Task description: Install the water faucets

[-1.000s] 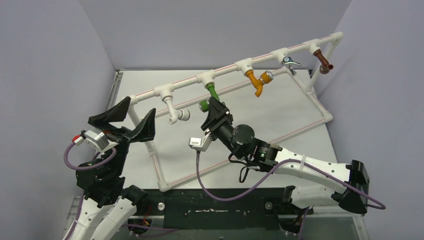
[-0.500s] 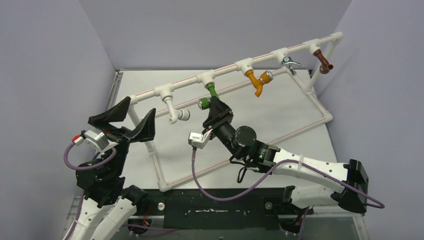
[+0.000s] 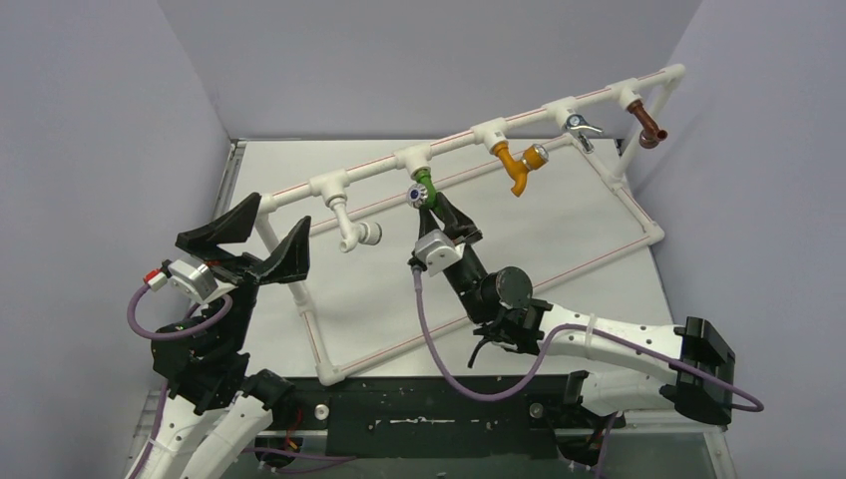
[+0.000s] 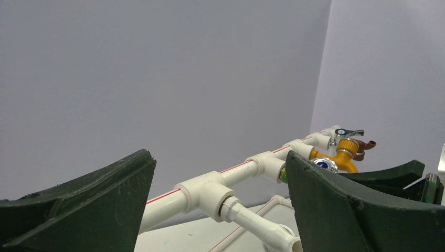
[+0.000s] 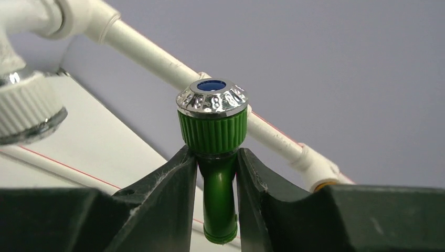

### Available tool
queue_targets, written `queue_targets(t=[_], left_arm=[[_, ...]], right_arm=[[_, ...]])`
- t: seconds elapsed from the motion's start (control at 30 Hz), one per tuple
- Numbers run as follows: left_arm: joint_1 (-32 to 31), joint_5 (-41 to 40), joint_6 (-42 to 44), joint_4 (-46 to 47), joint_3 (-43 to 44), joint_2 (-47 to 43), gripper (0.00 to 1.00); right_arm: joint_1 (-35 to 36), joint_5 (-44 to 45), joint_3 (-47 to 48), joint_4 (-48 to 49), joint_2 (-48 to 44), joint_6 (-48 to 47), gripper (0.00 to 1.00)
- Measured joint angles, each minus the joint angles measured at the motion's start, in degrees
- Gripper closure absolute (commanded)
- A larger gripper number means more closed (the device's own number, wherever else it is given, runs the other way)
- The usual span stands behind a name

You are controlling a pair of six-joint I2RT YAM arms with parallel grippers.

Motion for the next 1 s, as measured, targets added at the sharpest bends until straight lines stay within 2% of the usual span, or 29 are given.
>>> queue_targets(t=[0.27, 0.43, 0.57, 0.8, 1.0], left_arm=[[0.00, 0.00, 0.00, 0.00, 0.00, -0.02, 0.06], [0.00, 0.00, -0.02, 0.00, 0.00, -0.04, 0.06], [-0.02, 0.00, -0.02, 0.00, 0.00, -0.17, 0.06], [-0.13, 0.00, -0.02, 0.02, 0.00, -0.55, 0.06], [-0.33, 0.00, -0.02, 0.02, 0.00, -0.61, 0.06]], right_arm=[[-0.20, 7.69, 0.61, 5.88, 0.96, 27.82, 1.00], [-2.01, 11.41, 1.51, 5.38, 1.01, 47.67, 1.00], [-3.58, 13.66, 2.01, 2.27, 0.52, 64.65, 1.00], [-4.42, 17.03, 2.08, -3.02, -0.76, 87.10, 1.00], [-5.11, 19.30, 4.87, -15.41, -2.19, 109.04, 1.00]])
